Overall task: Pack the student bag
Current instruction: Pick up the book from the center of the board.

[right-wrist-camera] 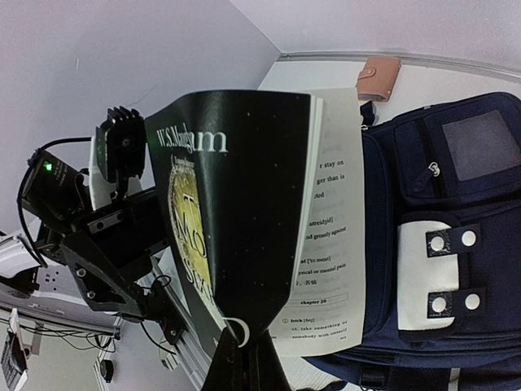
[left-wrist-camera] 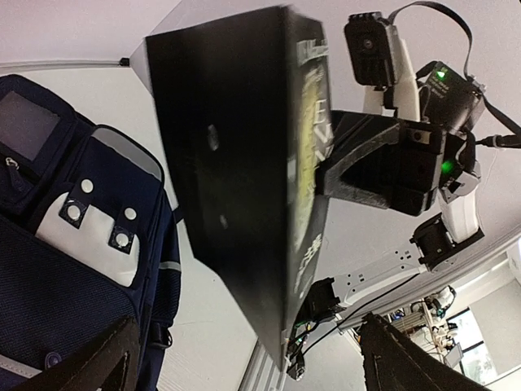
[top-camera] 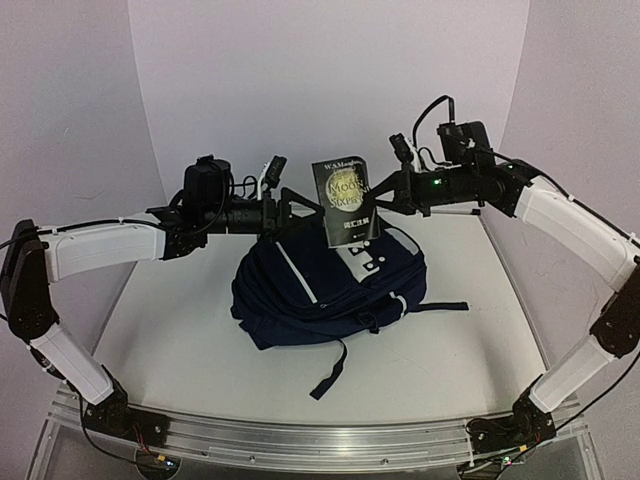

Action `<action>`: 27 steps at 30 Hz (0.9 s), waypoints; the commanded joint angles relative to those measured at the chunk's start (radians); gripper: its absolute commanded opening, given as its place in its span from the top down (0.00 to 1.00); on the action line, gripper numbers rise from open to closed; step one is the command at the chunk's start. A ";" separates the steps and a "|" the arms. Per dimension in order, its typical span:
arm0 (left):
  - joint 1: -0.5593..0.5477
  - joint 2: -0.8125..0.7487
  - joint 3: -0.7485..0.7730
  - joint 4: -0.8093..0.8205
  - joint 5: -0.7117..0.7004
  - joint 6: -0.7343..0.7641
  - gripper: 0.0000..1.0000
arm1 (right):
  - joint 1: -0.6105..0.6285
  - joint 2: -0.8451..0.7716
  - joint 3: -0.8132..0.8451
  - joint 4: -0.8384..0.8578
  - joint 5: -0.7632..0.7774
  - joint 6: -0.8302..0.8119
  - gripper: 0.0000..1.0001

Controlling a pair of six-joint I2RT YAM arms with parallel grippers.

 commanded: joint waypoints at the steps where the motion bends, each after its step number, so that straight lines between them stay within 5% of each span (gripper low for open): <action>1: -0.001 -0.003 0.081 0.070 0.046 -0.002 0.09 | 0.030 0.033 0.044 0.059 -0.009 0.011 1.00; 5: -0.001 0.014 0.090 0.056 0.056 -0.008 0.28 | 0.059 0.056 0.048 0.071 -0.004 0.014 1.00; 8: -0.001 0.020 0.095 0.046 0.061 -0.013 0.65 | 0.071 0.067 0.048 0.071 0.021 0.016 1.00; 12: 0.003 -0.022 0.057 -0.028 -0.049 -0.013 0.99 | 0.074 0.064 0.053 0.046 0.107 0.014 0.75; 16: 0.054 -0.077 -0.024 -0.077 -0.092 -0.047 1.00 | 0.101 0.043 0.050 0.028 0.175 -0.027 0.39; 21: 0.163 -0.198 -0.103 -0.187 -0.122 -0.045 1.00 | 0.207 0.067 0.090 -0.080 0.503 -0.110 0.06; 27: 0.299 -0.361 -0.149 -0.426 -0.234 0.022 1.00 | 0.361 0.247 0.198 -0.229 0.839 -0.142 0.02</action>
